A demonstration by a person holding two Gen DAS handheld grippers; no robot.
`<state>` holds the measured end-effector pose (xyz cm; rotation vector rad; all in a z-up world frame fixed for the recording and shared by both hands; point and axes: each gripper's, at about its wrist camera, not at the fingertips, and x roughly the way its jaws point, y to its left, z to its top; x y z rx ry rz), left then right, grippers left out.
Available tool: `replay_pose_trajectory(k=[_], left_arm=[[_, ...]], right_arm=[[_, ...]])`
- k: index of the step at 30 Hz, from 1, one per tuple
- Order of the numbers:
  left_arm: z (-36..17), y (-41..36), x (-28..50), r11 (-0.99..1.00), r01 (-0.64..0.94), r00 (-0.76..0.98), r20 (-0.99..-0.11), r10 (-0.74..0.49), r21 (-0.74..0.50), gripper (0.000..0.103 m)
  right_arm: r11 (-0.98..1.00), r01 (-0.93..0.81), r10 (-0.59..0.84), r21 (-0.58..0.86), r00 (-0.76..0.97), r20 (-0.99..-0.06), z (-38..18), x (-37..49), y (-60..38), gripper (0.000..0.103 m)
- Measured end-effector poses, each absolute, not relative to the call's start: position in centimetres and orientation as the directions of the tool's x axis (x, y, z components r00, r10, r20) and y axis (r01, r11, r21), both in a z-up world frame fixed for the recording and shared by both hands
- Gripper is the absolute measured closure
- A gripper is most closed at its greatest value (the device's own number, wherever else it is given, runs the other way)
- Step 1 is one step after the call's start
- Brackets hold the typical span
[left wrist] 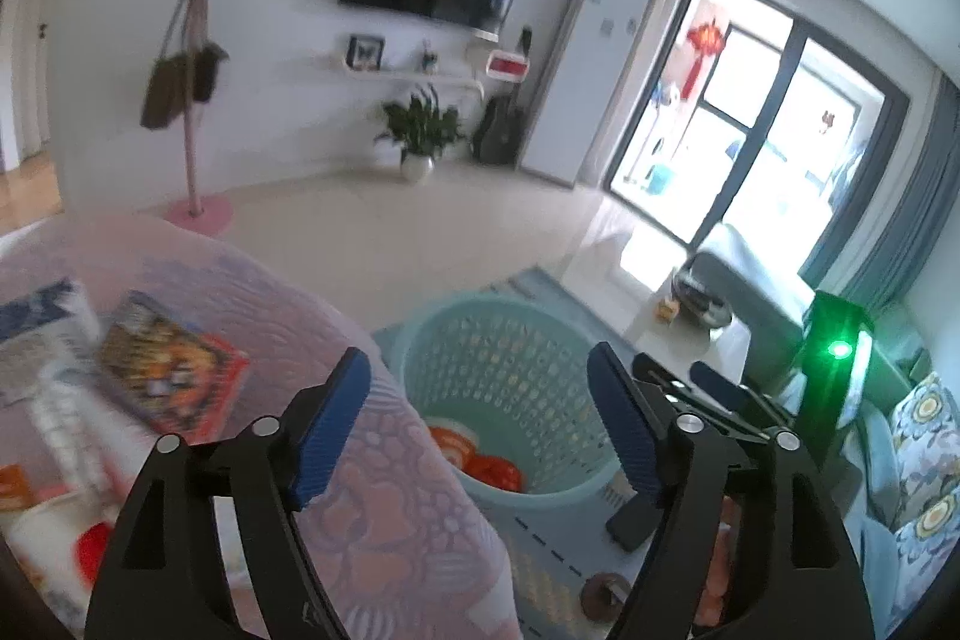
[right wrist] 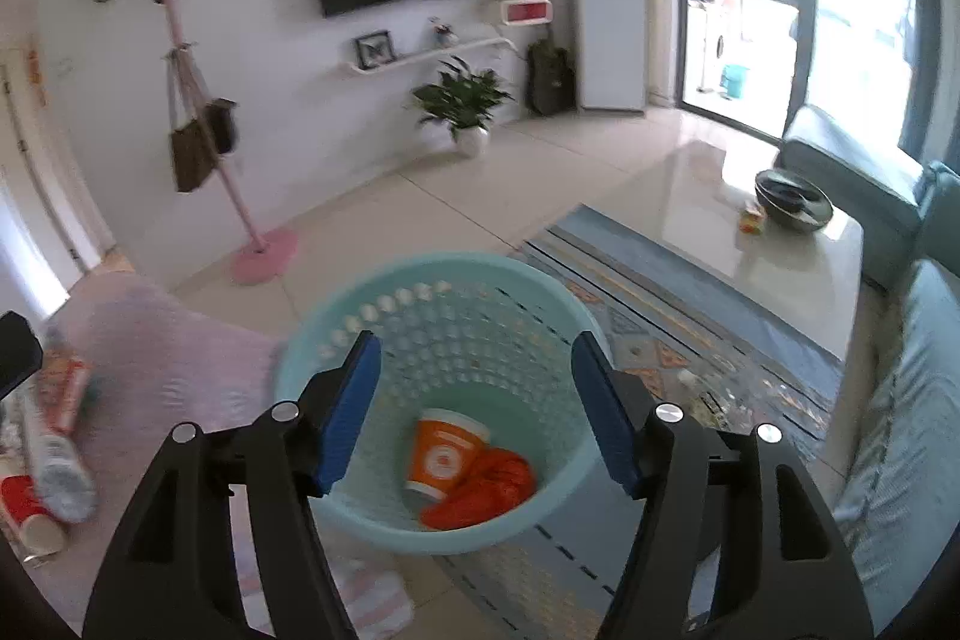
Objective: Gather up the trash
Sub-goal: 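Move both tools back over the table toward the remaining trash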
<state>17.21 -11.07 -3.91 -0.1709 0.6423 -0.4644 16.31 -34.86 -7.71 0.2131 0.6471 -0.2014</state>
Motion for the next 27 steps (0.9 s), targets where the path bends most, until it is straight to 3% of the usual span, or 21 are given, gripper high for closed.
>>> replay_pose_trajectory(k=[4, 14, 19, 27], left_arm=[[-1.3, -7.9, 14.0, 0.891, 0.344, 0.751, -0.482, -0.451, -0.297, 0.024], [1.1, 4.2, 6.9, 0.958, 0.134, 0.876, -0.422, -0.234, -0.252, 0.016], [-0.8, 10.4, 5.4, 0.973, 0.051, 0.859, -0.488, -0.158, -0.225, 0.012], [-6.6, 16.4, 5.8, 0.99, 0.003, 0.772, -0.629, -0.09, -0.138, 0.012]], right_arm=[[0.977, 0.164, -0.061, 0.133, 0.823, -0.564, -5.2, 15.0, -31.7, 0.036], [0.978, -0.182, 0.21, 0.107, 0.88, -0.426, 0.1, 10.2, -20.3, 0.025], [0.931, -0.351, 0.358, 0.105, 0.809, -0.466, -1.1, 9.4, -13.8, 0.024], [0.893, -0.445, 0.398, 0.063, 0.717, -0.572, -5.5, 9.7, -7.3, 0.024]])
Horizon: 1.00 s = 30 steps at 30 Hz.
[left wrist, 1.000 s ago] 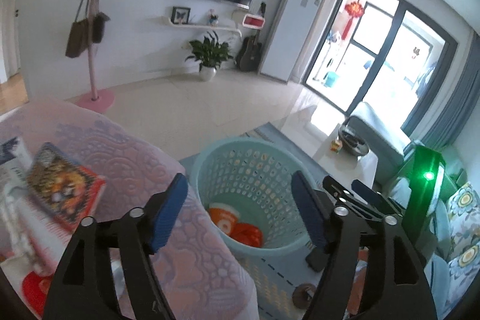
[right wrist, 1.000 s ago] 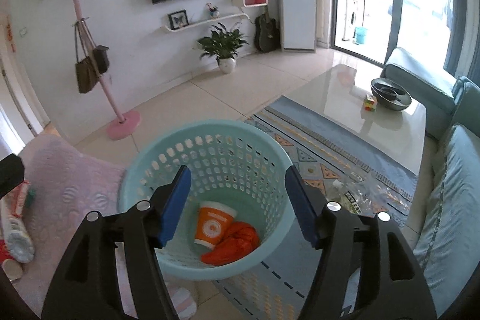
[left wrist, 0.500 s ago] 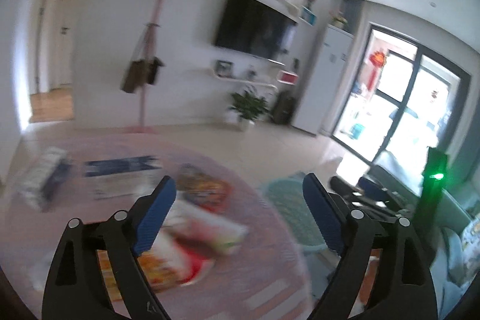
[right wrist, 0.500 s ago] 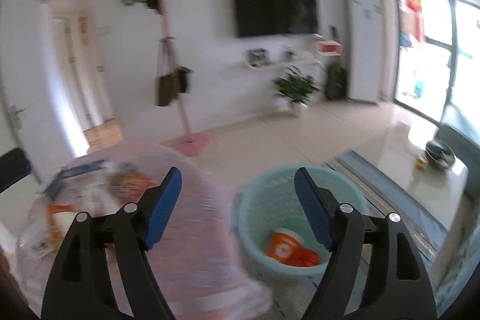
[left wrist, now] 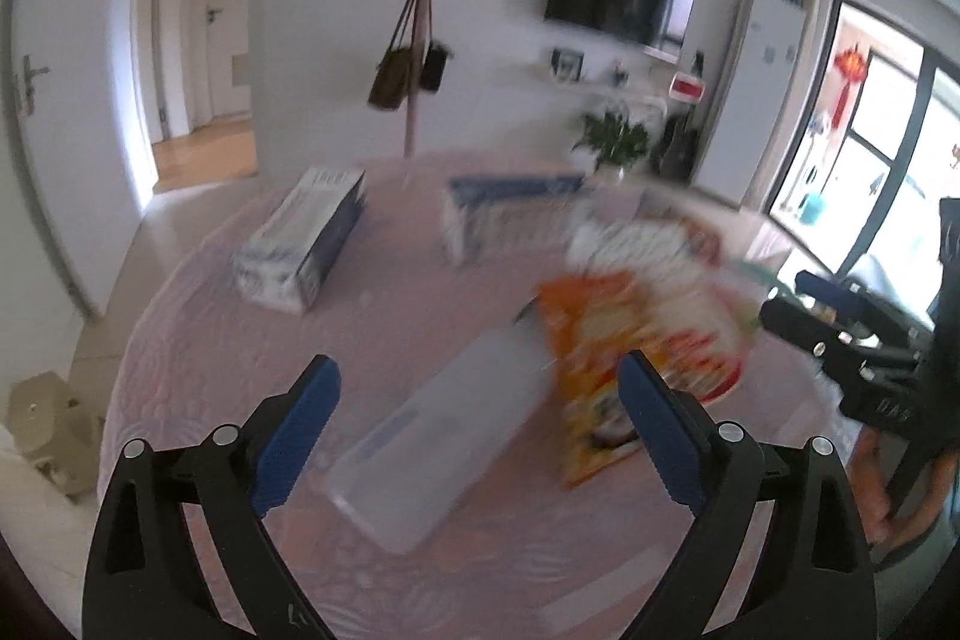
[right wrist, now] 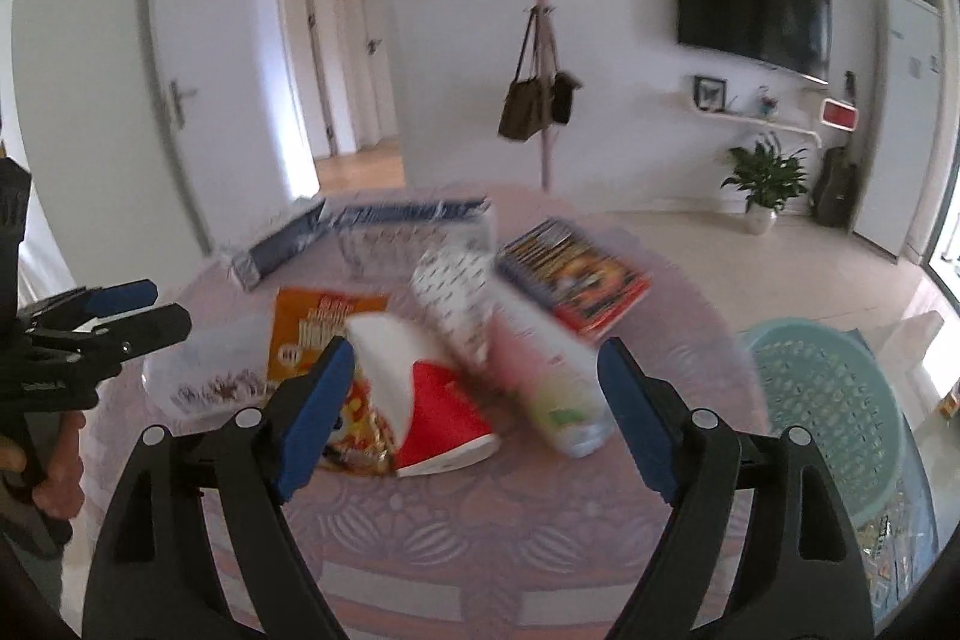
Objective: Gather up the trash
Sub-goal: 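Move both tools back over the table toward the remaining trash, then grasp the clear plastic bottle with the left tool while the right tool grasps the red-white paper cup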
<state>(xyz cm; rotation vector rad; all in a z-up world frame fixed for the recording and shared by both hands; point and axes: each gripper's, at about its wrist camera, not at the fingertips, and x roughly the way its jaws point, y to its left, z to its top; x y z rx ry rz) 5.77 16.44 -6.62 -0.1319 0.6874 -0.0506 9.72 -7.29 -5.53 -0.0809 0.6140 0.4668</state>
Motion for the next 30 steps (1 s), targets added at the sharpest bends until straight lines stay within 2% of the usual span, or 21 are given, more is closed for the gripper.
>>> replay_pose_trajectory(k=[12, 15, 17, 18, 20, 21, 24, 30], left_arm=[[-10.5, 16.9, 7.6, 0.985, 0.083, 0.668, -0.725, -0.168, -0.152, 0.015], [-10.8, 16.0, 7.5, 0.988, 0.081, 0.657, -0.738, -0.154, -0.134, 0.024], [-10.7, 15.7, 7.4, 0.986, 0.083, 0.648, -0.744, -0.164, -0.145, 0.036], [-10.8, 15.6, 7.3, 0.986, 0.082, 0.642, -0.748, -0.166, -0.148, 0.038], [-11.1, 15.3, 7.2, 0.987, 0.068, 0.629, -0.762, -0.157, -0.147, 0.052], [-11.2, 15.1, 7.0, 0.987, 0.061, 0.623, -0.767, -0.156, -0.15, 0.054], [-11.2, 15.0, 6.3, 0.983, 0.044, 0.624, -0.764, -0.165, -0.176, 0.058], [-9.7, 15.0, 4.2, 0.976, 0.006, 0.677, -0.717, -0.164, -0.217, 0.059]], right_arm=[[0.887, -0.461, 0.357, 0.012, 0.67, -0.651, -8.2, 11.8, -5.0, 0.026], [0.886, -0.463, 0.347, -0.001, 0.665, -0.662, -8.4, 12.0, -4.8, 0.033], [0.886, -0.463, 0.34, -0.006, 0.66, -0.67, -8.6, 12.1, -4.7, 0.039], [0.884, -0.468, 0.344, -0.004, 0.655, -0.673, -8.7, 12.1, -4.7, 0.043], [0.88, -0.475, 0.345, -0.007, 0.649, -0.678, -8.8, 12.1, -4.6, 0.051], [0.878, -0.479, 0.345, -0.009, 0.644, -0.683, -8.9, 12.1, -4.5, 0.059], [0.876, -0.482, 0.339, -0.028, 0.655, -0.675, -8.9, 11.7, -4.2, 0.064], [0.873, -0.487, 0.351, -0.03, 0.669, -0.655, -8.2, 10.9, -4.5, 0.066]])
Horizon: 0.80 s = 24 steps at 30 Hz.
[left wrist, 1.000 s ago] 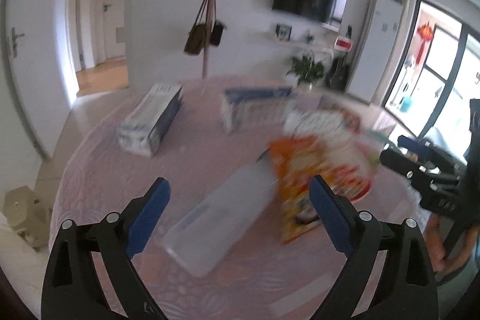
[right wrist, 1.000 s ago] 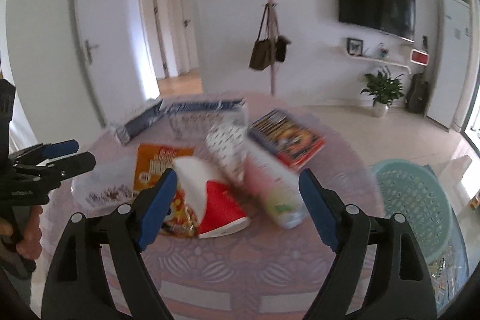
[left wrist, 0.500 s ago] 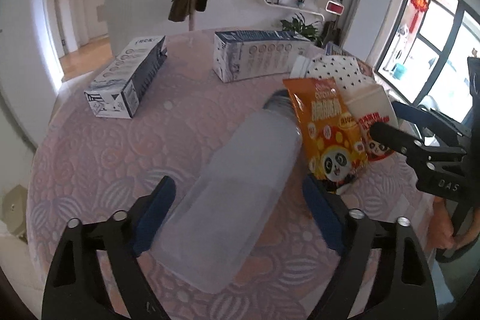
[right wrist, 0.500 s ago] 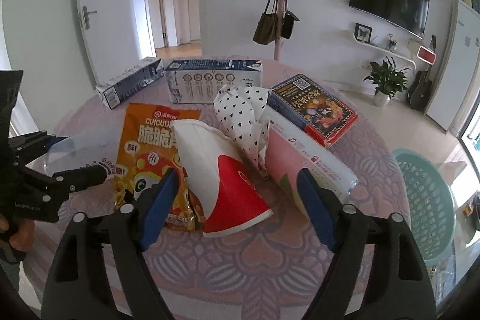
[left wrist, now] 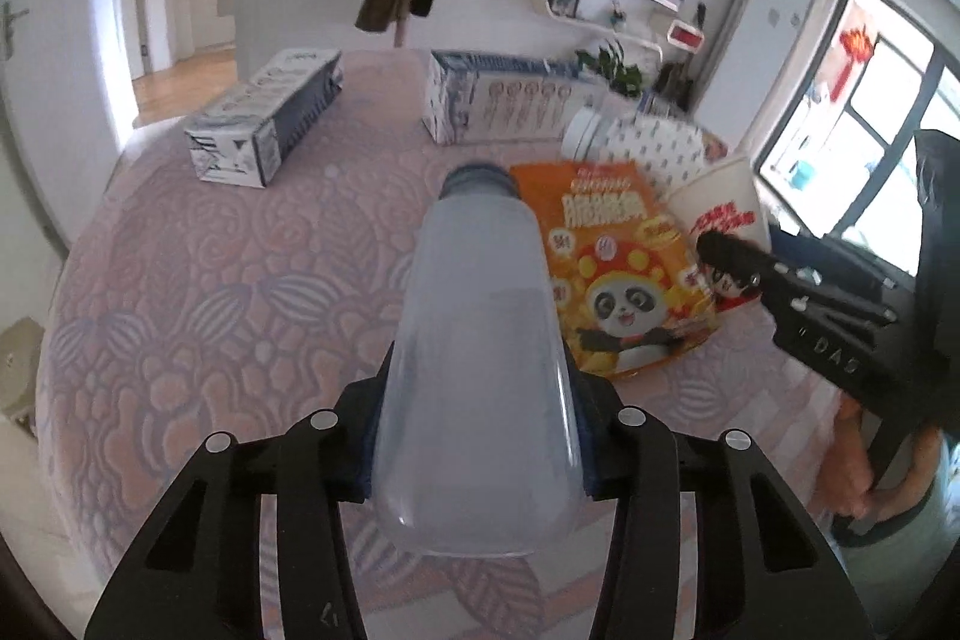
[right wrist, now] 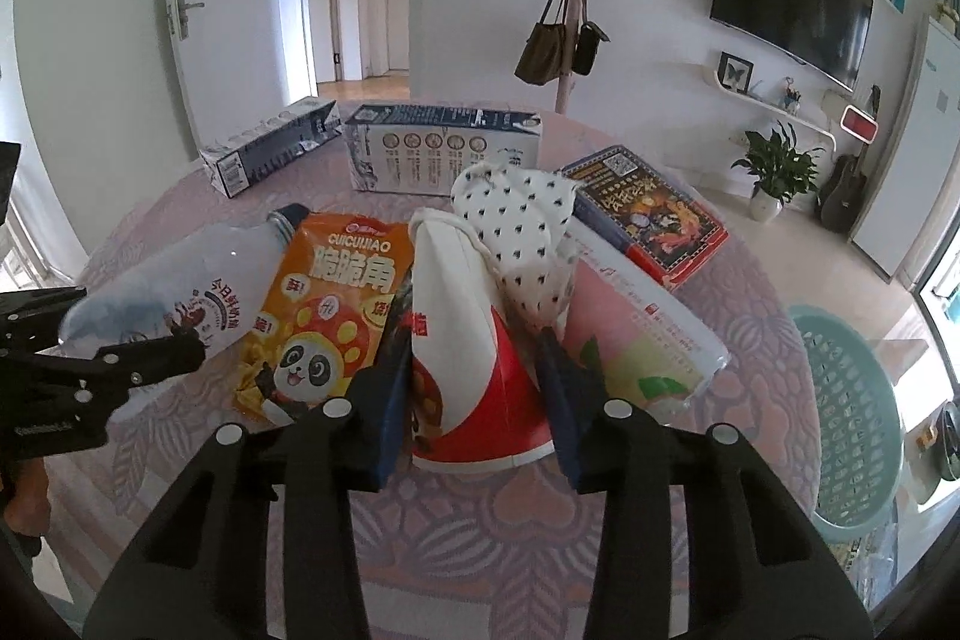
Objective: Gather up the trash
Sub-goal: 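Grasp the clear plastic bottle with the left tool while the right tool grasps the red-white paper cup, then carry the bottle and paper cup over the blue basket and release both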
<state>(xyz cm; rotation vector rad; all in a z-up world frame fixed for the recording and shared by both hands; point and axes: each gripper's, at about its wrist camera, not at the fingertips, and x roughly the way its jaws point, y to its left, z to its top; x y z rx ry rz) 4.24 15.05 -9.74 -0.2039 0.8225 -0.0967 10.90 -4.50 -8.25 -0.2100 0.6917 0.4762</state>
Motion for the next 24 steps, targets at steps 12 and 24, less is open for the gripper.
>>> replay_pose_trajectory(k=[12, 24], left_arm=[[-4.1, 13.8, 3.0, 0.963, 0.028, 0.805, -0.566, -0.18, -0.266, 0.059], [0.9, 9.0, 5.9, 0.949, 0.169, 0.849, -0.45, -0.276, -0.265, 0.059]], right_arm=[[0.869, -0.495, 0.41, -0.003, 0.723, -0.556, -3.4, 8.8, -6.4, 0.067], [0.915, -0.403, 0.367, 0.018, 0.813, -0.453, 1.9, 8.8, -12.1, 0.067]])
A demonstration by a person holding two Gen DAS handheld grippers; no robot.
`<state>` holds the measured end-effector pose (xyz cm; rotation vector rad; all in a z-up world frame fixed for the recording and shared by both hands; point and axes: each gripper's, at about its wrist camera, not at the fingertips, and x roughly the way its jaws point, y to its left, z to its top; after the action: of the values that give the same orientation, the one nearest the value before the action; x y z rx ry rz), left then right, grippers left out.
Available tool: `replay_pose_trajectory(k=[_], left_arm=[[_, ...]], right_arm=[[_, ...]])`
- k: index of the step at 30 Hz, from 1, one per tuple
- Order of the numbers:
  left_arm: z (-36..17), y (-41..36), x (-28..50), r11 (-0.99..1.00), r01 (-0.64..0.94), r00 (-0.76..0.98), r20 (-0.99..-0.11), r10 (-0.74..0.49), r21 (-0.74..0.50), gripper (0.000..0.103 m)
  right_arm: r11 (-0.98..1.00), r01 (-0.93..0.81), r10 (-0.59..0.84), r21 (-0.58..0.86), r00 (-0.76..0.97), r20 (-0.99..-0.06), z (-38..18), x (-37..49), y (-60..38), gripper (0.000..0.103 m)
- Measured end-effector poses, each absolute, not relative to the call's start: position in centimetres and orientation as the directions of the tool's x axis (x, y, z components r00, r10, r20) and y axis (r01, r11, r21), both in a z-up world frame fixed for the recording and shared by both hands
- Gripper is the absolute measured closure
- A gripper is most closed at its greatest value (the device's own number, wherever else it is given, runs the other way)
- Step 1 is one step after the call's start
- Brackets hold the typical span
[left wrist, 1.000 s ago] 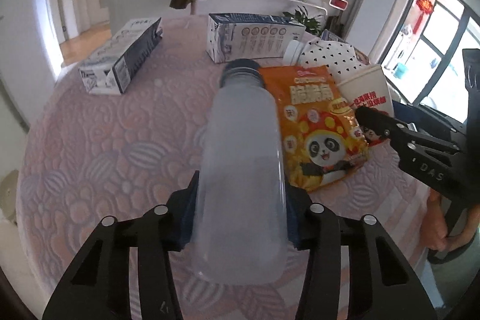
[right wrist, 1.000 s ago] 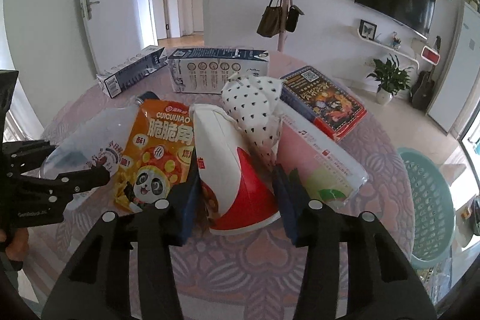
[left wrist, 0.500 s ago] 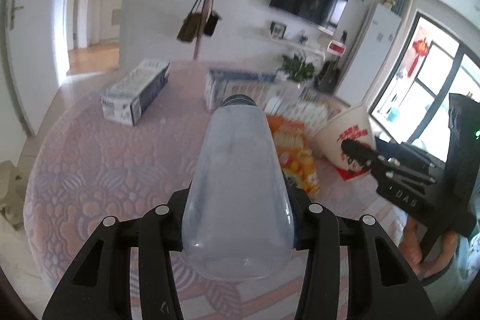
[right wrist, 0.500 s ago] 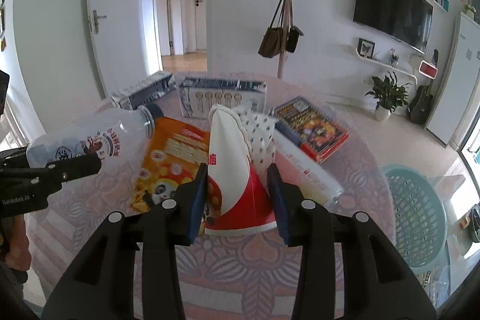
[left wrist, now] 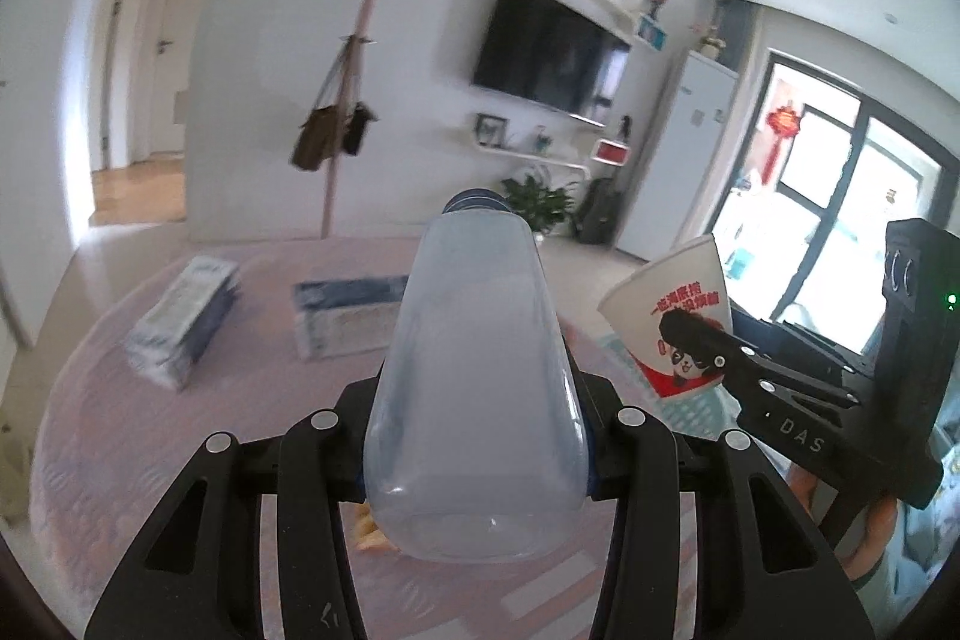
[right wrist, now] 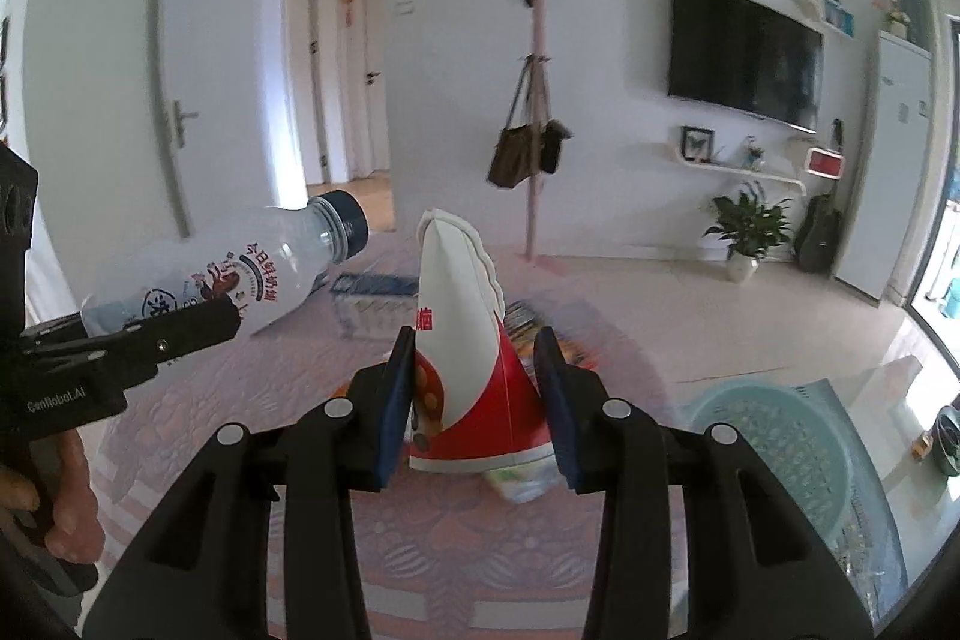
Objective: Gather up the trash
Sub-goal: 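Carry the bottle and paper cup over the blue basket and release both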
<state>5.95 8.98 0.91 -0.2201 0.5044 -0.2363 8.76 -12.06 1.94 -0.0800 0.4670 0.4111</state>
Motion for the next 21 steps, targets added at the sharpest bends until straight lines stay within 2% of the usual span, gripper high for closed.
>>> replay_pose_trajectory(k=[9, 21], left_arm=[[2.1, 1.1, 11.2, 0.932, 0.281, 0.821, -0.446, -0.357, -0.229, 0.059], [0.0, -8.7, 18.1, 0.878, 0.413, 0.724, -0.498, -0.477, -0.242, 0.059]], right_arm=[[0.973, -0.222, 0.227, 0.064, 0.874, -0.429, 2.4, 11.3, -20.8, 0.067], [0.988, 0.021, 0.06, 0.155, 0.864, -0.5, -1.9, 15.8, -32.2, 0.066]])
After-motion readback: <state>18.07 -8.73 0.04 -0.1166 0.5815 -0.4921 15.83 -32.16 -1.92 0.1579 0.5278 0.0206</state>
